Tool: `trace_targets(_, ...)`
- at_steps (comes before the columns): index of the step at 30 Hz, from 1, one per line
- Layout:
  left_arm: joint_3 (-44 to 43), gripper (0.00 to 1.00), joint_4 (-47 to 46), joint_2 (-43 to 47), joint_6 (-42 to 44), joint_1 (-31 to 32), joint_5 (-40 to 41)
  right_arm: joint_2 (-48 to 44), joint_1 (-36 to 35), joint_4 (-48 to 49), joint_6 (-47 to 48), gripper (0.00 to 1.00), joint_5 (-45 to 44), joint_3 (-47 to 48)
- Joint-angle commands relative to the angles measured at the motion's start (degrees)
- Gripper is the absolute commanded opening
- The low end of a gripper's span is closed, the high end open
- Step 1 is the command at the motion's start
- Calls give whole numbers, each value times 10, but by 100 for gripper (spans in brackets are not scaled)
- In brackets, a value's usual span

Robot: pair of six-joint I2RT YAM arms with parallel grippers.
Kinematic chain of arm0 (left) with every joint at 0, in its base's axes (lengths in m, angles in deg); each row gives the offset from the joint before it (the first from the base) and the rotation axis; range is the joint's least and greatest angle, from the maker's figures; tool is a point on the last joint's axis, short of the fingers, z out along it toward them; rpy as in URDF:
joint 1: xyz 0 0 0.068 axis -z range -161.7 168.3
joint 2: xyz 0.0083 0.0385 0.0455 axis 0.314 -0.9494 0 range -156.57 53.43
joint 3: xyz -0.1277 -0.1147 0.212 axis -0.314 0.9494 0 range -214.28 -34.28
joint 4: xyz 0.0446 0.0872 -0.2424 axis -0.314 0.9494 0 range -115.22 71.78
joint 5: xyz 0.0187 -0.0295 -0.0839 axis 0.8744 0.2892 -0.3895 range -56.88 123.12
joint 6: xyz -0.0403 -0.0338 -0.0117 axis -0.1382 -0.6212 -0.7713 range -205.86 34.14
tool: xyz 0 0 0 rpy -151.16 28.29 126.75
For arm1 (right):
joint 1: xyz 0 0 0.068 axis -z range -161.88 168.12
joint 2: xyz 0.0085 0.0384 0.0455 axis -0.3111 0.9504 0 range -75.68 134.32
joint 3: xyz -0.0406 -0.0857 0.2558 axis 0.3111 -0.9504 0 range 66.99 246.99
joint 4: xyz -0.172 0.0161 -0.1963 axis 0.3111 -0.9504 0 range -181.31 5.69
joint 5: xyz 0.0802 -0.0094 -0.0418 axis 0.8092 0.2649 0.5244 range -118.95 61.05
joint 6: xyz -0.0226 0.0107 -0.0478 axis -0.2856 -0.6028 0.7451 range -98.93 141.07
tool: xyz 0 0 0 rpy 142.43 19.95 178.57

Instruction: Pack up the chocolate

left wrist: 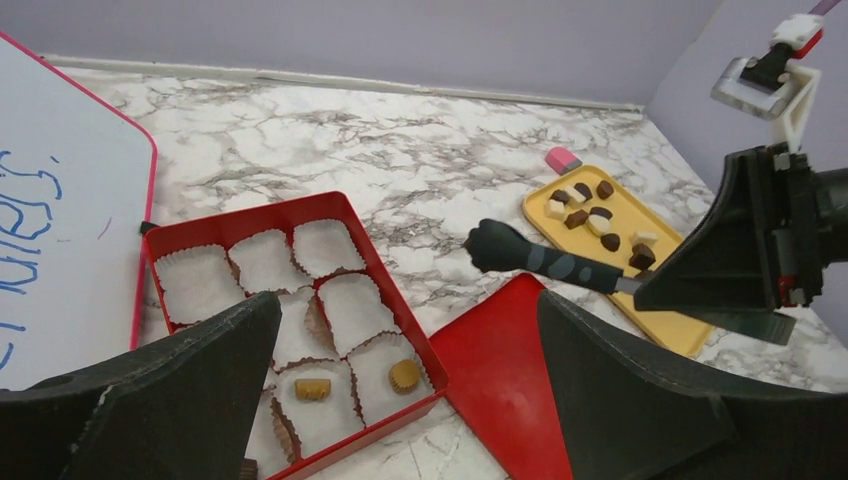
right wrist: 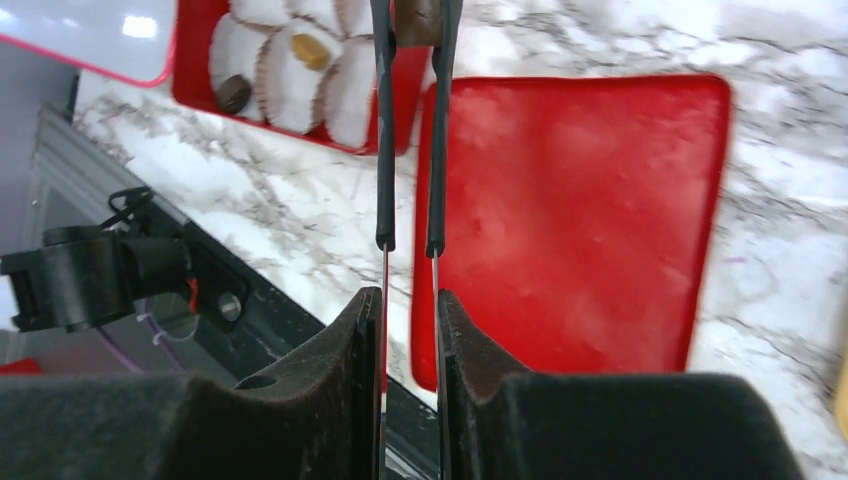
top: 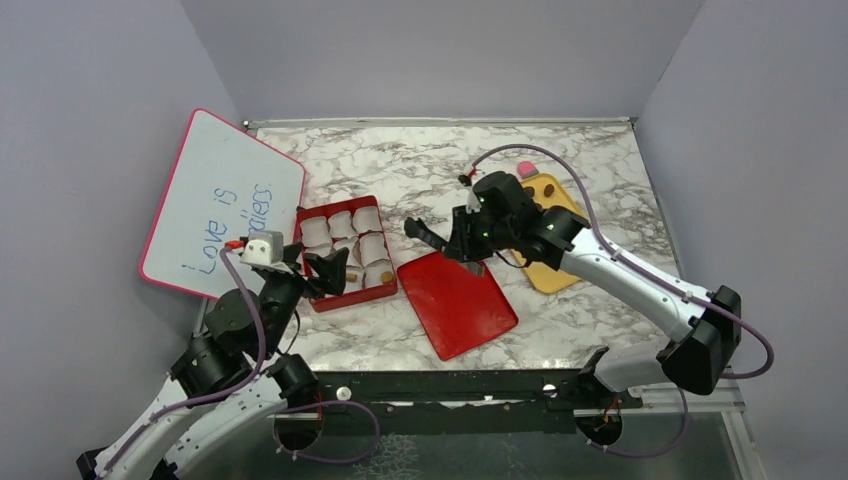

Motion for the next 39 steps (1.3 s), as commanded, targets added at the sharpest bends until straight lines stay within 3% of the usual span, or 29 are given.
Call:
trace_targets(1, -26, 99, 7, 20, -17, -3, 12, 37, -46, 42, -20, 21, -22, 41)
trace_targets(8, -32, 99, 7, 45, -33, -3, 42, 127, -106, 52, -31, 22, -47, 101)
trace_targets(16, -37, 99, 14, 65, -30, -3, 35, 221, -123, 12, -34, 22, -111, 186)
trace_targets(39, -32, 99, 28, 87, -23, -3, 38, 369, -175, -63, -37, 24, -227, 301)
